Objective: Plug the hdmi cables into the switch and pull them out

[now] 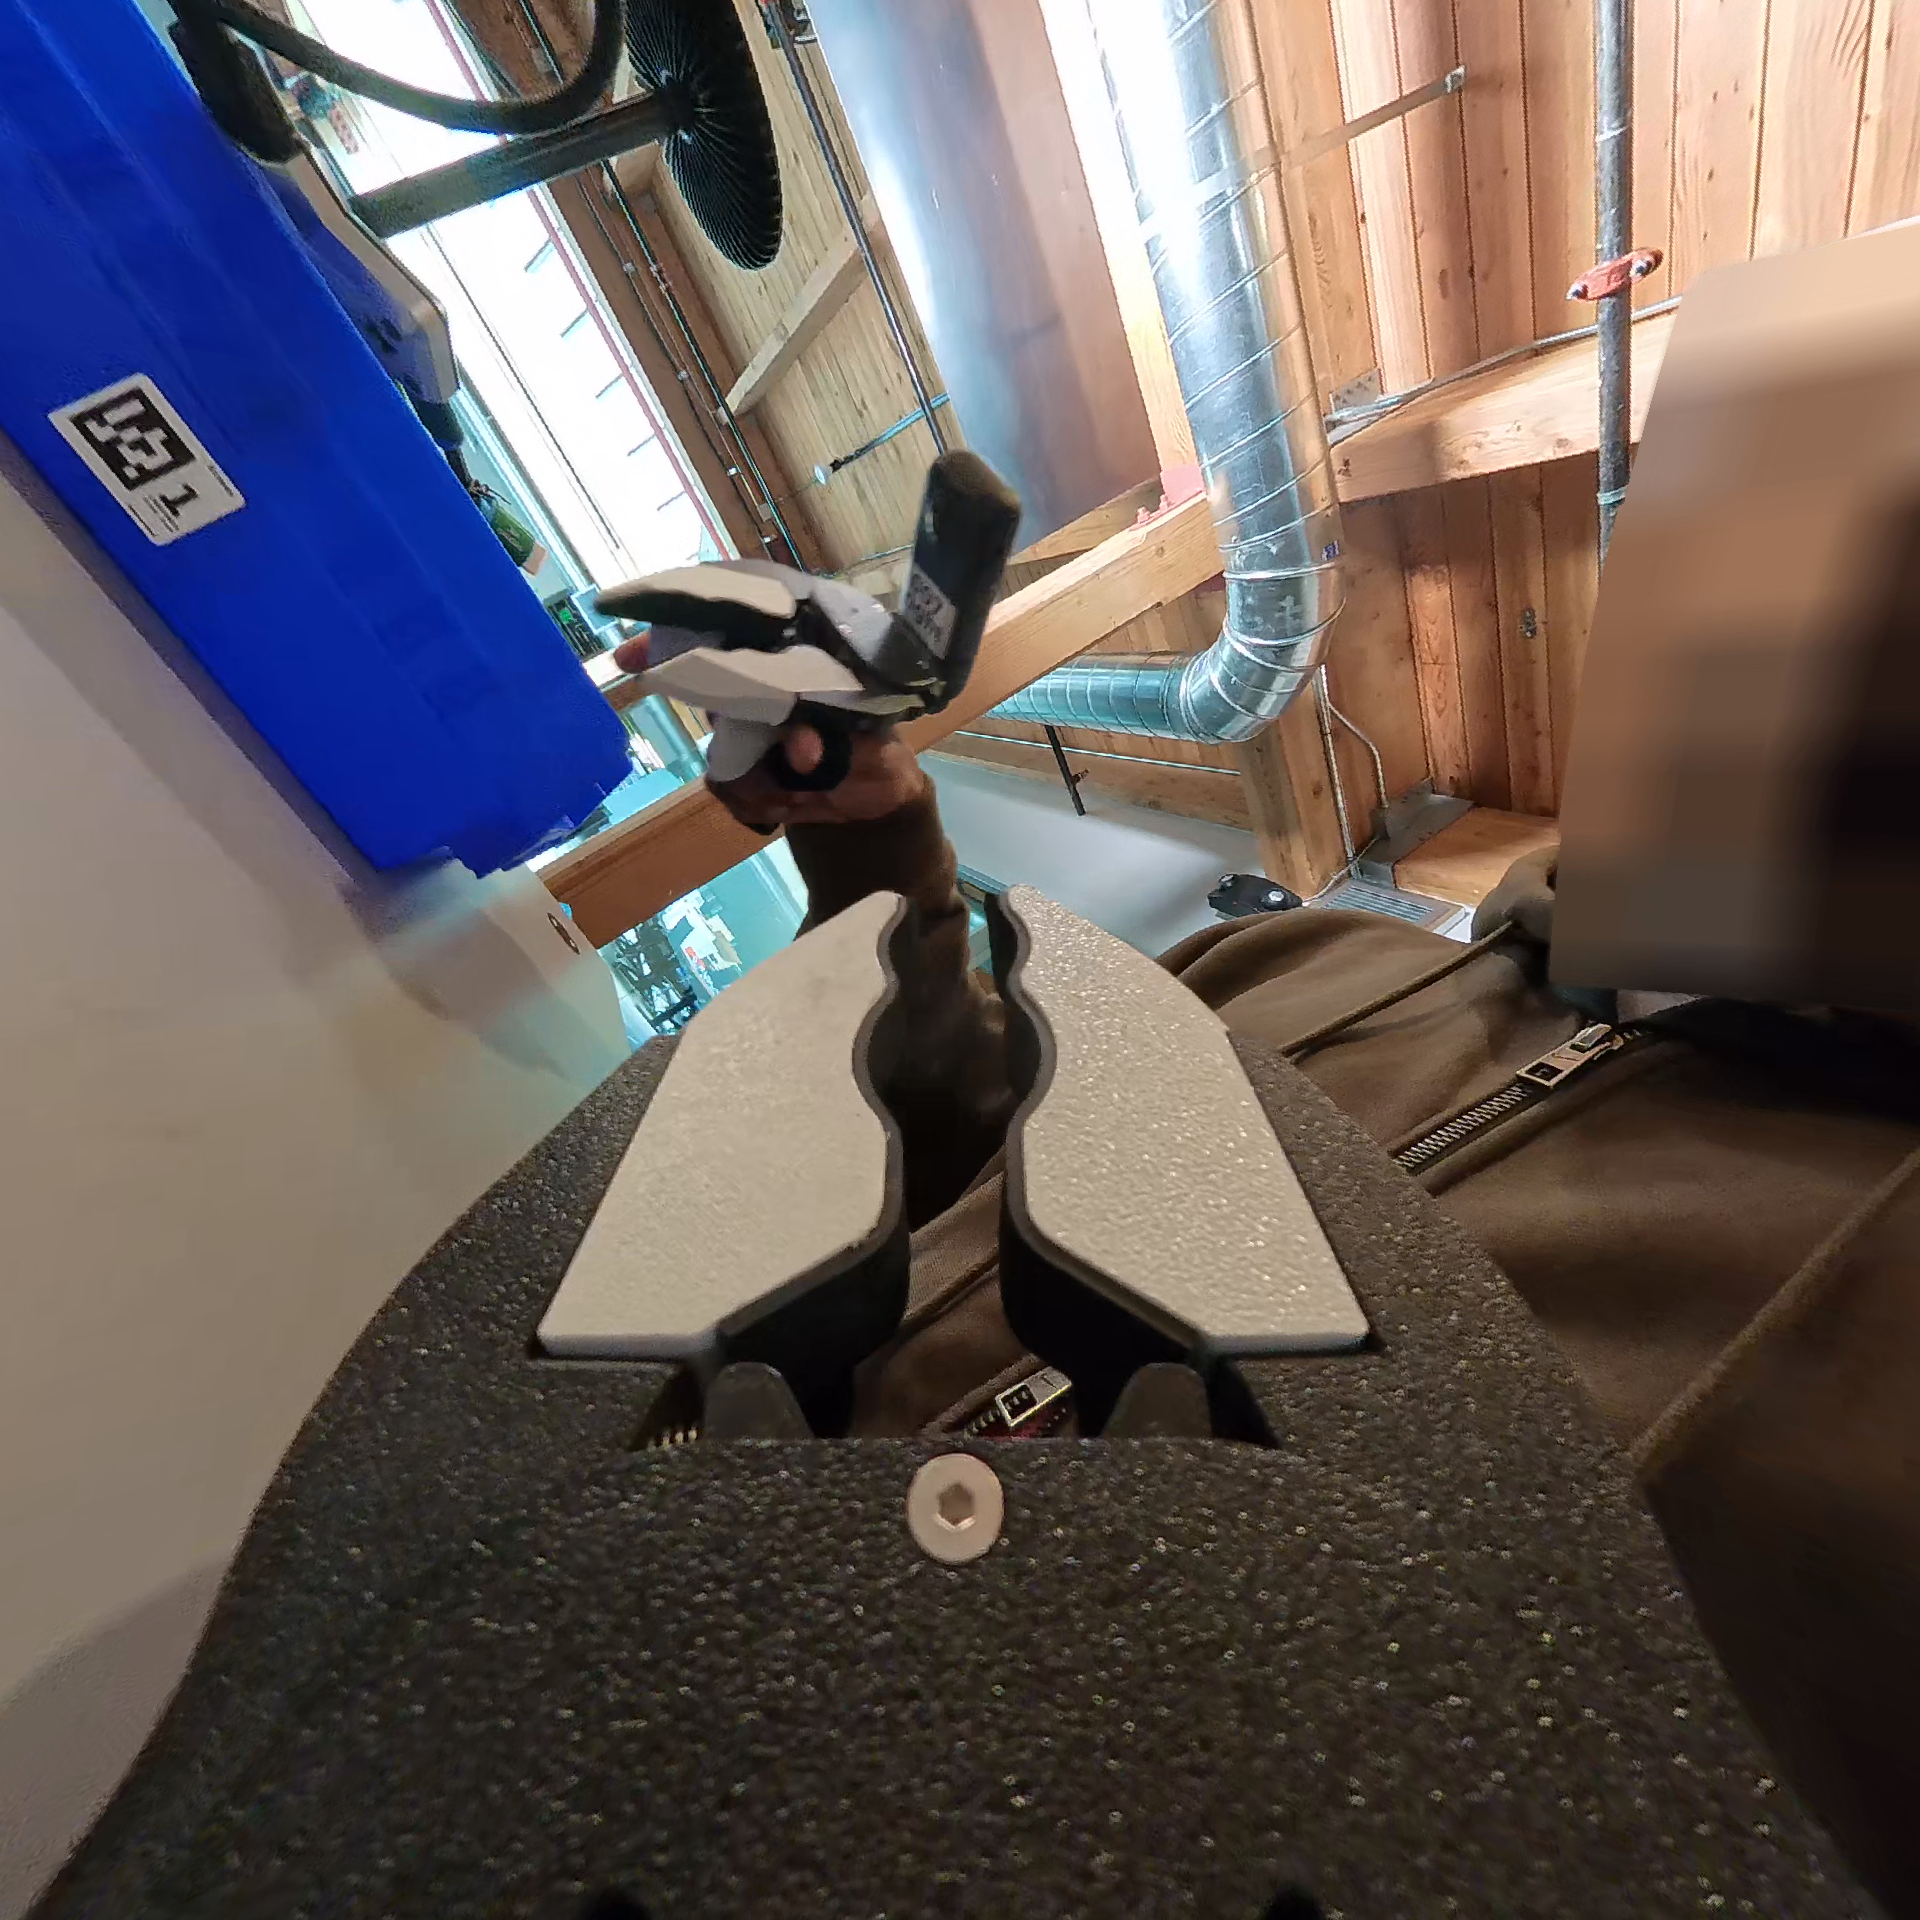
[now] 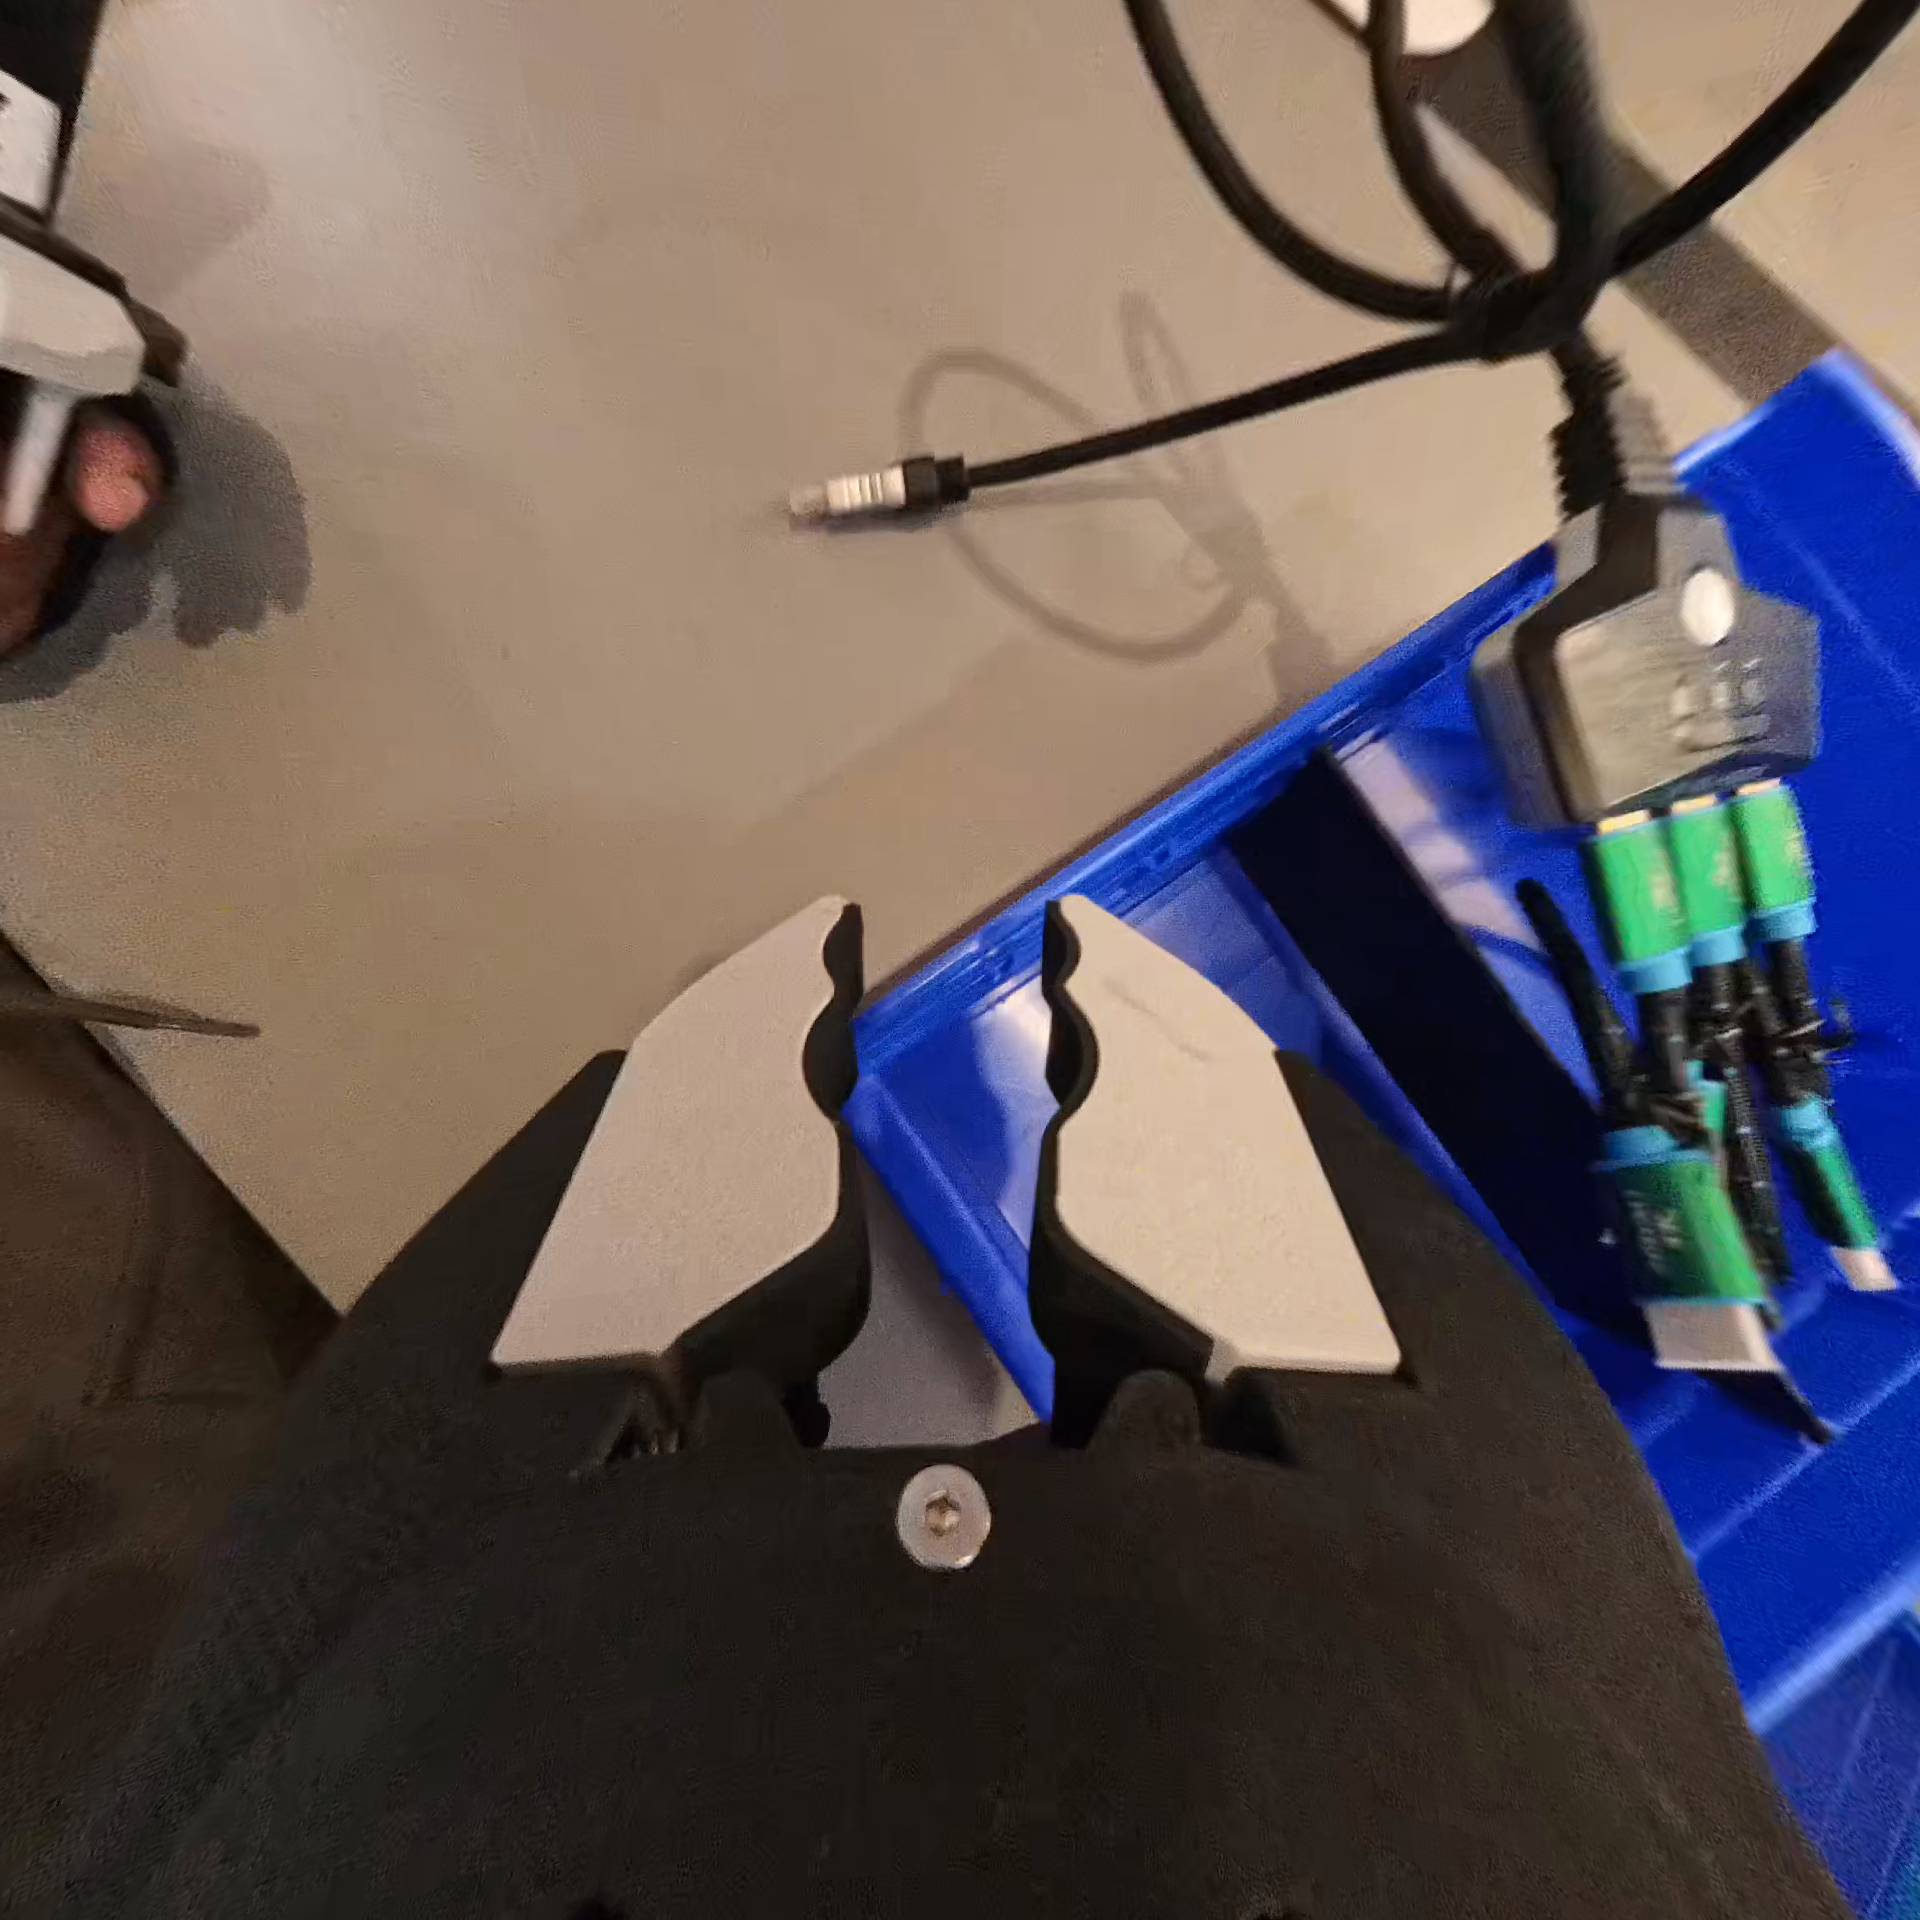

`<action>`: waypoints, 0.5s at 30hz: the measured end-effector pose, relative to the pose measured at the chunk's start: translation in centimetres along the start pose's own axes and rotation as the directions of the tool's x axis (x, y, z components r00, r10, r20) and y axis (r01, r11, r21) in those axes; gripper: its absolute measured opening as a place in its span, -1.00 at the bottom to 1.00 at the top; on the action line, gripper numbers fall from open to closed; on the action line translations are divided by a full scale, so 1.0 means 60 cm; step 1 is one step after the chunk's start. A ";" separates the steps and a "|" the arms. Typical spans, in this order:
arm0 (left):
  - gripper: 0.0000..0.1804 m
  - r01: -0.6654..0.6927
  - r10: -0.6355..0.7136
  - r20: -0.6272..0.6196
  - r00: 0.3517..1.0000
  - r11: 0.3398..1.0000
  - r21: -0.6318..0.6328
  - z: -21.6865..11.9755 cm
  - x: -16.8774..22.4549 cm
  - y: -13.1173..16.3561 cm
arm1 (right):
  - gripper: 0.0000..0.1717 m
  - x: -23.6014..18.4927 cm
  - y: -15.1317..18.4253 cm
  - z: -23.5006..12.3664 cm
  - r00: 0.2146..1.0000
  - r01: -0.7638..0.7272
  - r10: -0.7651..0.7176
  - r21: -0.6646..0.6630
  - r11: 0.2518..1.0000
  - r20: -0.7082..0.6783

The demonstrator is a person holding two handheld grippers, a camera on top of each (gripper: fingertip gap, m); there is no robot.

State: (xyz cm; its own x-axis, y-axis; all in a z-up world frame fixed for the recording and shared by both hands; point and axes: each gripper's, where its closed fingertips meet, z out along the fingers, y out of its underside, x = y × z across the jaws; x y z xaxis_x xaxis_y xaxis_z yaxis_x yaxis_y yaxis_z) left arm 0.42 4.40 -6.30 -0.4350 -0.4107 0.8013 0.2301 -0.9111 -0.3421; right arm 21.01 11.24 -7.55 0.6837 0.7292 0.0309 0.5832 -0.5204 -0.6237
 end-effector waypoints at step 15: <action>-0.72 -0.301 0.407 0.214 0.888 0.867 -0.398 0.132 -0.085 0.020 | -0.85 0.183 -0.175 0.088 0.763 0.481 -0.454 -0.065 0.874 -0.461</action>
State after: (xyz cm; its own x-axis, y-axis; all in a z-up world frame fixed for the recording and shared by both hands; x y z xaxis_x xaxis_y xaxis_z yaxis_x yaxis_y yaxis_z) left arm 9.81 5.66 -6.89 -0.1067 -0.7277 0.6776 -0.0158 -0.6801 -0.7329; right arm 20.10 27.07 -4.79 0.4585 0.5877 0.6666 0.8674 -0.1328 -0.4796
